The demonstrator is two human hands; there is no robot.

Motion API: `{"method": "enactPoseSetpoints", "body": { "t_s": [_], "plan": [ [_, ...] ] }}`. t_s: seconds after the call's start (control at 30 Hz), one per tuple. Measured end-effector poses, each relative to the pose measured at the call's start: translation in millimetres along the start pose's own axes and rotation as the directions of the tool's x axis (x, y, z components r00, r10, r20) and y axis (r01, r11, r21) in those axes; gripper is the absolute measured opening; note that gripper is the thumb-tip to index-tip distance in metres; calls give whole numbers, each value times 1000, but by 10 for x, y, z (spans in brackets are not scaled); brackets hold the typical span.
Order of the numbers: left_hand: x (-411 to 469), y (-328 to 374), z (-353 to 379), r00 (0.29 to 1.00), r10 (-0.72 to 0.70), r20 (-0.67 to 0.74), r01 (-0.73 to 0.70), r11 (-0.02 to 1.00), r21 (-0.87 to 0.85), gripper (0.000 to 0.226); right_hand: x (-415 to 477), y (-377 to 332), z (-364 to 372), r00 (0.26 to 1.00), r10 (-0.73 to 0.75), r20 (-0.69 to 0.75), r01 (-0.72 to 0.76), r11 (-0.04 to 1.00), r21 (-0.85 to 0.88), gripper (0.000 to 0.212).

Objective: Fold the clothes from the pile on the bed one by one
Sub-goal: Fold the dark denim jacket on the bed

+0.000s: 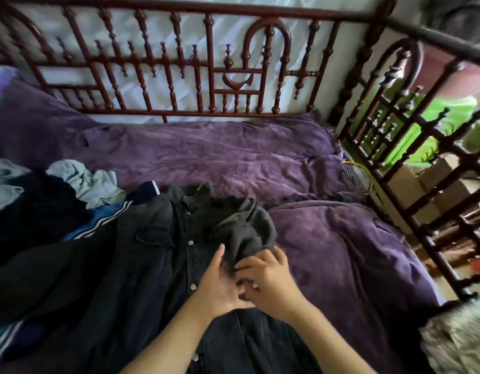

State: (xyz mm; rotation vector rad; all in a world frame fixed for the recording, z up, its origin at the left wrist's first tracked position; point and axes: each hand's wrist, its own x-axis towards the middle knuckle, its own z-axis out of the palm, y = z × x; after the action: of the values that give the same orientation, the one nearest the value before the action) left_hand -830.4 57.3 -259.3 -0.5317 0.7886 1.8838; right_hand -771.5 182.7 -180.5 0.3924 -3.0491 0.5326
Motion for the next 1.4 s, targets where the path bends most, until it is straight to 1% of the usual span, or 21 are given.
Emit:
{"method": "enactPoseSetpoints", "body": {
  "t_s": [0.03,0.07,0.1,0.17,0.2,0.27,0.3,0.37,0.43,0.5,0.57,0.6,0.67,0.77,0.87,0.93,1.1,1.17,1.3,1.33,1.4],
  "plan": [
    [-63,-39,-88,999,1,-42,-3,998,-59,58,-52,-41,117,989,37,141,-64,979,196,30],
    [-127,-75,-174,994,19,-106,-28,996,-84,51,-110,-83,190,974,75,213,-163,885,436,32],
    [-183,-99,-259,982,50,-183,-64,995,-71,38,-163,-112,238,966,151,211,-254,707,660,33],
    [-288,-143,-411,953,81,-292,-98,994,-44,17,-242,-104,336,878,438,190,-360,345,867,38],
    [-332,-170,-474,948,77,-309,-102,993,-65,17,-270,-66,405,806,547,224,-415,255,873,37],
    [-413,-233,-568,954,73,-291,-110,988,-110,27,-301,13,549,681,648,342,-571,177,801,22],
    [-459,-263,-590,963,86,-256,-121,985,-122,31,-308,37,619,617,651,441,-649,105,754,19],
    [-533,-303,-618,975,106,-197,-131,984,-118,34,-310,63,745,522,552,650,-712,-139,689,36],
    [-584,-331,-641,983,121,-137,-134,987,-87,34,-290,52,846,535,389,750,-666,-352,657,44],
    [-622,-312,-646,983,145,-108,-151,987,-49,37,-210,-7,916,583,295,757,-587,-491,643,48],
    [-633,-251,-680,982,165,-96,-166,986,-1,46,-83,-105,925,636,308,708,-474,-568,673,44],
    [-636,-218,-696,980,162,-112,-157,987,45,52,-14,-139,932,639,364,677,-428,-562,707,44],
    [-635,-160,-755,966,66,-249,-32,990,138,57,90,-188,909,608,502,615,-434,-439,787,62],
    [-621,-135,-881,904,5,-428,110,963,245,42,183,-315,927,620,504,601,-573,-231,786,73],
    [-618,-162,-988,842,176,-511,-58,970,238,50,243,-473,1050,620,458,637,-644,-168,747,50],
    [-665,-215,-1056,856,198,-478,-149,979,139,50,273,-535,1107,642,444,624,-650,-116,751,38],
    [-793,-331,-1379,966,85,-244,-103,993,-59,77,355,-684,1148,701,324,636,-687,69,723,33],
    [-790,-355,-1442,956,62,-287,-89,993,-81,70,379,-716,1229,679,250,690,-724,70,687,39],
    [-790,-420,-1613,882,-34,-470,-36,990,-140,33,321,-683,1429,617,50,785,-784,-51,619,34],
    [-801,-430,-1690,863,-36,-504,-50,986,-158,25,326,-635,1460,615,86,784,-782,-58,620,29],
    [-833,-462,-1864,809,-19,-587,-88,984,-154,10,399,-438,1488,585,312,748,-778,-44,627,24]
  ]
}}
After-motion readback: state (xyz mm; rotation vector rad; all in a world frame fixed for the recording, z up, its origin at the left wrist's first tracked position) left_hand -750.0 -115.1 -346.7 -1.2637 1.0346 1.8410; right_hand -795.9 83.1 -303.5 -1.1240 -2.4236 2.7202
